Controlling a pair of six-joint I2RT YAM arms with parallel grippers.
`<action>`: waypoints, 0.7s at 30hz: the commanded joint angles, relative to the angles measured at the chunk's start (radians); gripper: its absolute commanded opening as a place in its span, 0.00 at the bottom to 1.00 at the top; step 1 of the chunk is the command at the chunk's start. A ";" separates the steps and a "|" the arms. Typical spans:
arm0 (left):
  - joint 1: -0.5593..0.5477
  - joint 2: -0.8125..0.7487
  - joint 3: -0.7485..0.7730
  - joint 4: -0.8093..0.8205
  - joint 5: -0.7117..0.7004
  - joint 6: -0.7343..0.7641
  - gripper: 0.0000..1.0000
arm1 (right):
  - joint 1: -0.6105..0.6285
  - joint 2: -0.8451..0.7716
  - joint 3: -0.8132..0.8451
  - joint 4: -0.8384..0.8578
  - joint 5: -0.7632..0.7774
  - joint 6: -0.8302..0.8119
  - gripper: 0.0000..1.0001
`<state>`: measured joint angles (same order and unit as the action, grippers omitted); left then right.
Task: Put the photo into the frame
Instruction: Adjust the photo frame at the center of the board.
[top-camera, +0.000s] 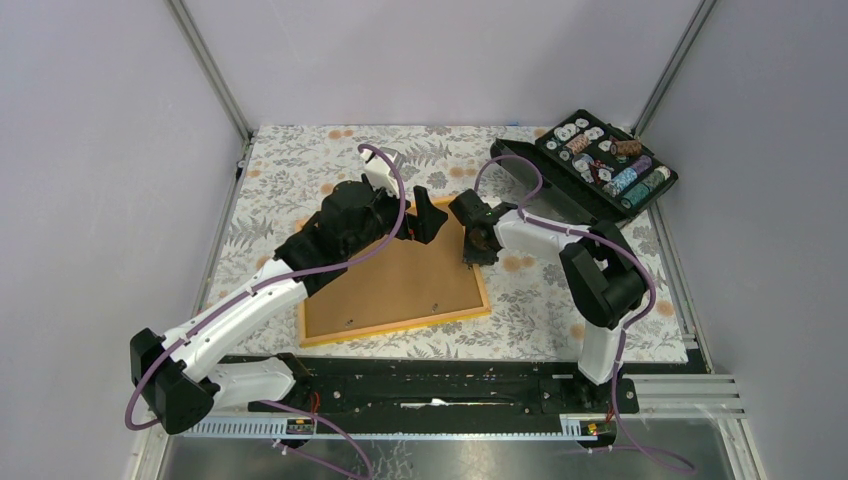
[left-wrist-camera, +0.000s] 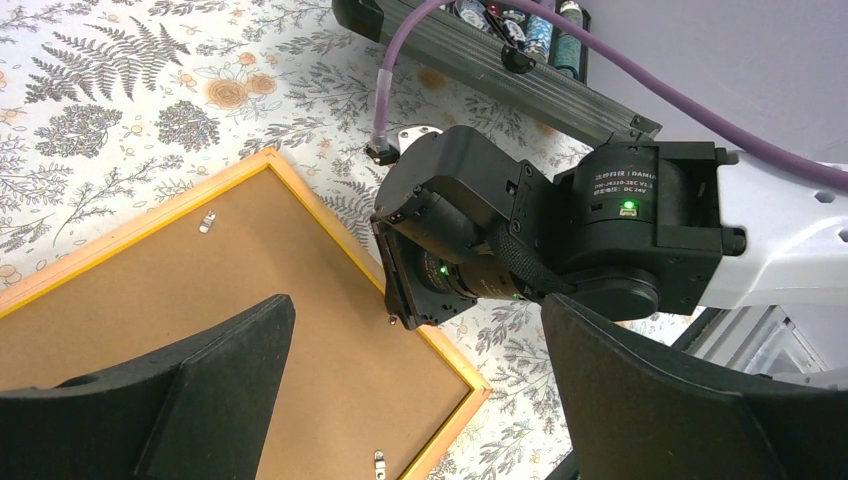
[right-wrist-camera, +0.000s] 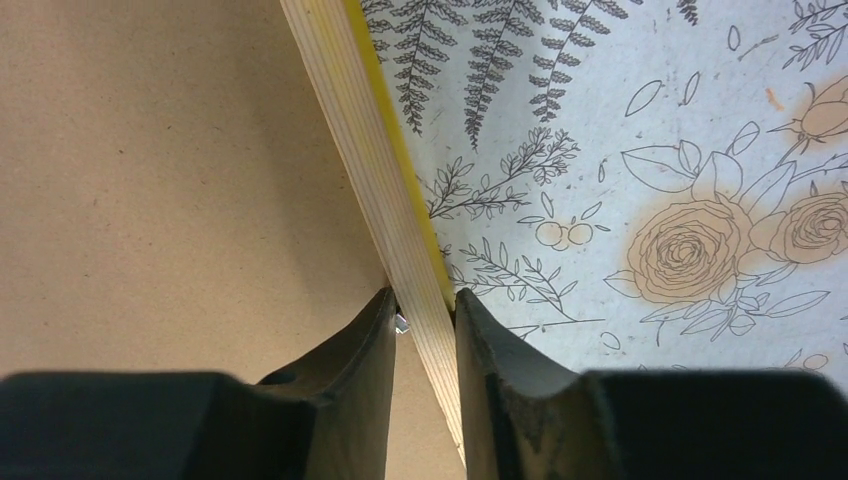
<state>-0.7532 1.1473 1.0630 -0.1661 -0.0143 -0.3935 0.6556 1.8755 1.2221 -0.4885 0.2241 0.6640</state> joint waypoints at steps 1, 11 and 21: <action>0.005 -0.004 0.006 0.043 0.010 -0.010 0.98 | 0.009 0.031 -0.032 -0.037 0.034 0.019 0.25; 0.006 -0.003 0.005 0.042 0.010 -0.012 0.98 | 0.003 0.086 0.056 -0.027 0.167 -0.096 0.00; 0.009 -0.010 0.005 0.038 0.010 -0.014 0.99 | -0.026 0.212 0.259 0.082 0.341 -0.530 0.08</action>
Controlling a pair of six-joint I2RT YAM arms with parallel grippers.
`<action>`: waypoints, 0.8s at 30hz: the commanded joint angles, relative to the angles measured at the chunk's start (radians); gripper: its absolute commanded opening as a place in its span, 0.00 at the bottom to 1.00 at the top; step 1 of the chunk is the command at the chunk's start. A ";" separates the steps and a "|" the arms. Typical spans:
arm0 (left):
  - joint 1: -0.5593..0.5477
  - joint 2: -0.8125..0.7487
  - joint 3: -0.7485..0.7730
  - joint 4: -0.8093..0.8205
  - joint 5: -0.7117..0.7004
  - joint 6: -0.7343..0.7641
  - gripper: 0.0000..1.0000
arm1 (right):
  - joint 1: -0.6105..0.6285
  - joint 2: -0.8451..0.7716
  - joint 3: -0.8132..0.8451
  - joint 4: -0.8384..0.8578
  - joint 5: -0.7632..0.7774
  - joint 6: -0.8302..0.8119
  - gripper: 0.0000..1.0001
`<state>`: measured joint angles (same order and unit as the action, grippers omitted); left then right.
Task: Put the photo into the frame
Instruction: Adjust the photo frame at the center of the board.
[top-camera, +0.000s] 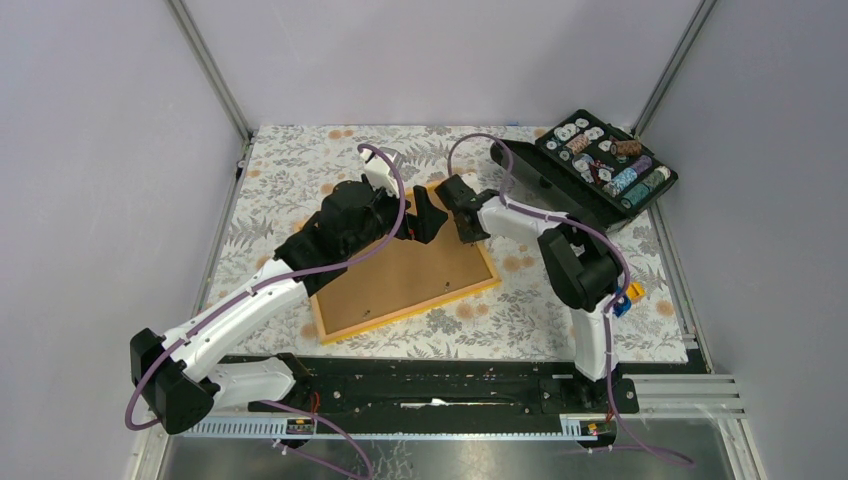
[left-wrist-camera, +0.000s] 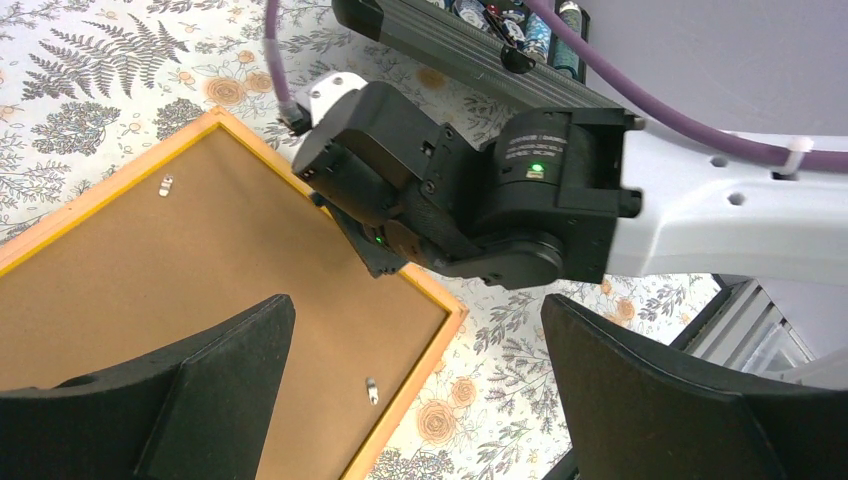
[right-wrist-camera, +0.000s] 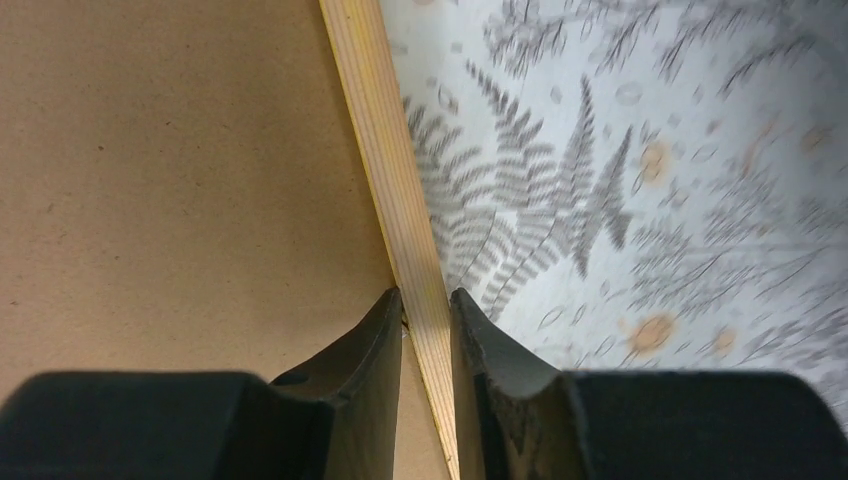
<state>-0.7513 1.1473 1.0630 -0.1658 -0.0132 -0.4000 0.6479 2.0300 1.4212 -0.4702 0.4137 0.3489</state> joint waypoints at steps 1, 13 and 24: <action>0.010 -0.011 0.006 0.038 0.008 -0.008 0.99 | -0.019 0.072 0.089 0.065 0.152 -0.238 0.15; 0.036 -0.197 -0.048 0.048 -0.294 0.017 0.98 | 0.007 -0.090 0.230 -0.216 0.092 0.012 0.77; 0.056 -0.288 -0.106 0.098 -0.356 -0.001 0.98 | 0.081 -0.391 -0.334 -0.075 -0.342 0.986 0.79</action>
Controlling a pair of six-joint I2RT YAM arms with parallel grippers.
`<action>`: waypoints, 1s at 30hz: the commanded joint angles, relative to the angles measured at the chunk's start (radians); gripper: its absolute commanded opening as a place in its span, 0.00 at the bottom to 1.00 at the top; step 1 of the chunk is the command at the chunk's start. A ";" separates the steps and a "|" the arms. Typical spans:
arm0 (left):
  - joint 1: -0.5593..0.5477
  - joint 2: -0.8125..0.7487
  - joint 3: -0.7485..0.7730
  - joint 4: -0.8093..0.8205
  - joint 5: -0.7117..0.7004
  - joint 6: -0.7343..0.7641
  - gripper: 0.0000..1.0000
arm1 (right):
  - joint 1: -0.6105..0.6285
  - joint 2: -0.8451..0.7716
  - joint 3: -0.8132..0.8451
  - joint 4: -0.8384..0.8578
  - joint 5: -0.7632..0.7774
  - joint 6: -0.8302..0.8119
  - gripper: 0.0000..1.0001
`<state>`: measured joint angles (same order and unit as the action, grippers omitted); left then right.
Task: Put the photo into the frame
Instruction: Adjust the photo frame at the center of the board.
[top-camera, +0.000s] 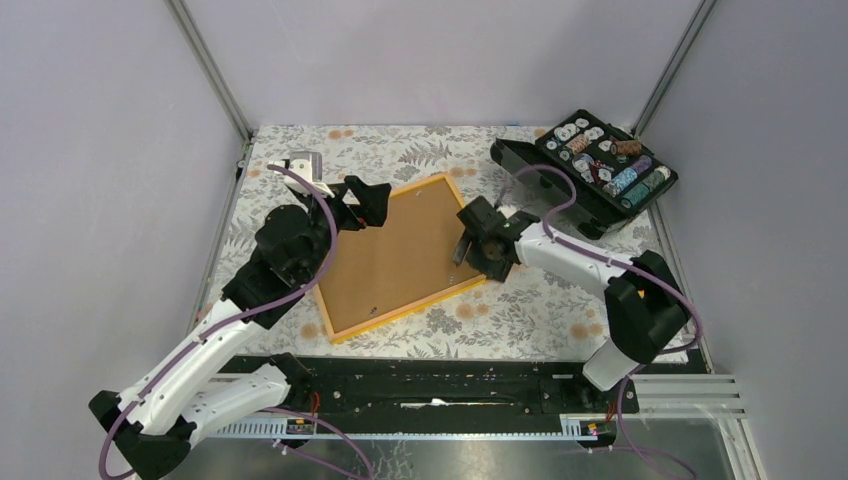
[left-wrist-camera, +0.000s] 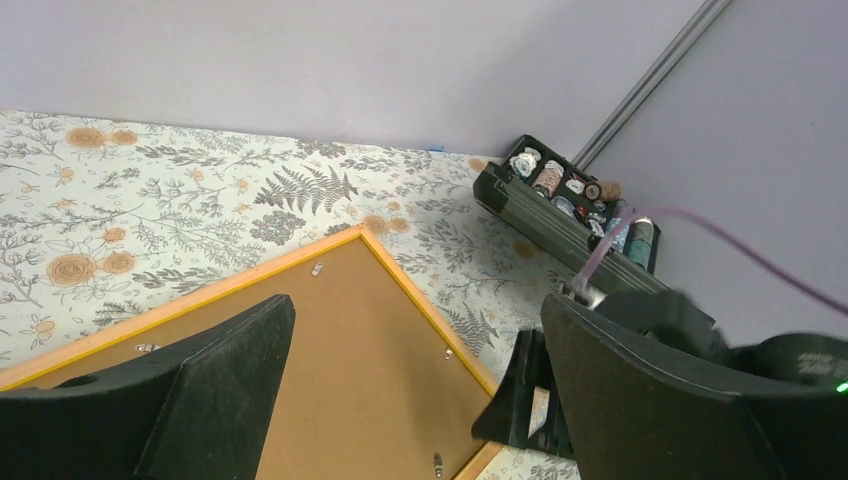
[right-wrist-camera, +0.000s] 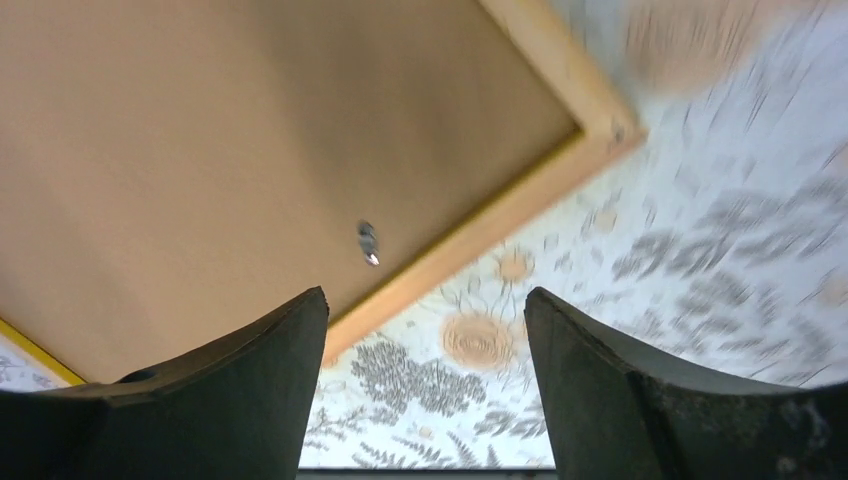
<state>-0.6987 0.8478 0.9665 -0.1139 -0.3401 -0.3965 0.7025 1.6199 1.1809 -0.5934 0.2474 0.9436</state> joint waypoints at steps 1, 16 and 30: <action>0.004 0.016 -0.009 0.047 -0.024 -0.005 0.99 | 0.026 0.036 -0.092 0.037 -0.177 0.405 0.79; 0.004 0.027 -0.007 0.049 0.007 -0.005 0.98 | 0.024 0.170 -0.143 0.029 -0.063 0.539 0.66; 0.004 0.034 -0.003 0.048 0.028 -0.007 0.98 | -0.051 0.215 -0.082 0.053 0.204 0.159 0.15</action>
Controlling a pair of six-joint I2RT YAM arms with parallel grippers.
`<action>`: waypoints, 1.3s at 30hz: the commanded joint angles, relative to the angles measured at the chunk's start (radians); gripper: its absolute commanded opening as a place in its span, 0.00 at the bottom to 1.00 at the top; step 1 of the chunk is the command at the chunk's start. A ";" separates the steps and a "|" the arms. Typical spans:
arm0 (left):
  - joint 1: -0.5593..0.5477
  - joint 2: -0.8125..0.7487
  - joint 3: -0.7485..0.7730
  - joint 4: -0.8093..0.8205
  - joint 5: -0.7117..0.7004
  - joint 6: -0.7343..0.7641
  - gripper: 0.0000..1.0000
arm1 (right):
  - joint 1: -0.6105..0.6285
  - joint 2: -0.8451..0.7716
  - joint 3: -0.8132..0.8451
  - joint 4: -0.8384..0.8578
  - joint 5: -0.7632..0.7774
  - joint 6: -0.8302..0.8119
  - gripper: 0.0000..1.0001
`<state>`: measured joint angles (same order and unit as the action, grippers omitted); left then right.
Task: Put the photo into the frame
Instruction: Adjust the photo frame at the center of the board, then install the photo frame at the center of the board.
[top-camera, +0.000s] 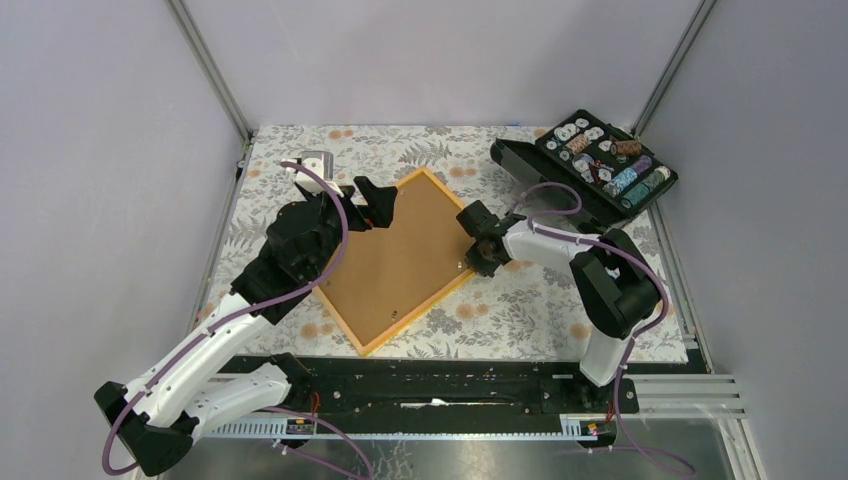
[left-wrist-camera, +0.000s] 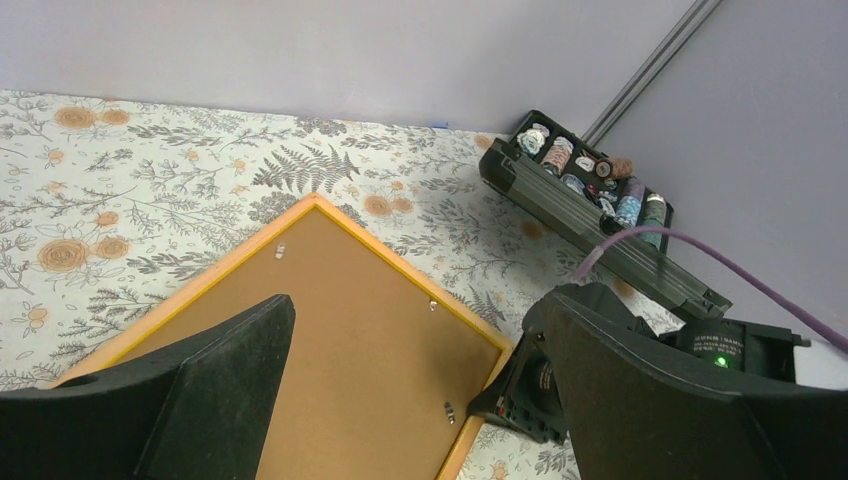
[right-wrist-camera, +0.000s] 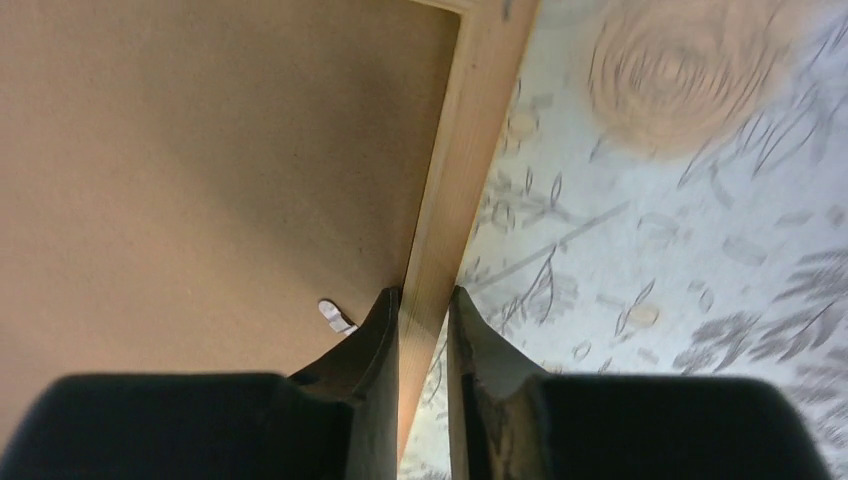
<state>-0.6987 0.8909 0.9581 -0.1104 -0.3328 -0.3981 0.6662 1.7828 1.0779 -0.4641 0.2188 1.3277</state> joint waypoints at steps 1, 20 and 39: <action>0.004 -0.009 0.005 0.044 0.022 -0.005 0.99 | -0.015 0.062 0.043 -0.077 0.263 -0.271 0.15; 0.006 0.003 0.011 0.040 0.041 -0.008 0.98 | -0.049 0.201 0.364 -0.054 0.284 -0.836 0.48; 0.010 0.007 0.014 0.038 0.056 -0.012 0.99 | -0.049 0.196 0.385 -0.016 0.131 -0.846 0.73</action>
<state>-0.6933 0.8936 0.9581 -0.1104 -0.2916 -0.4007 0.6189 1.9831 1.4113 -0.4862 0.3740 0.4946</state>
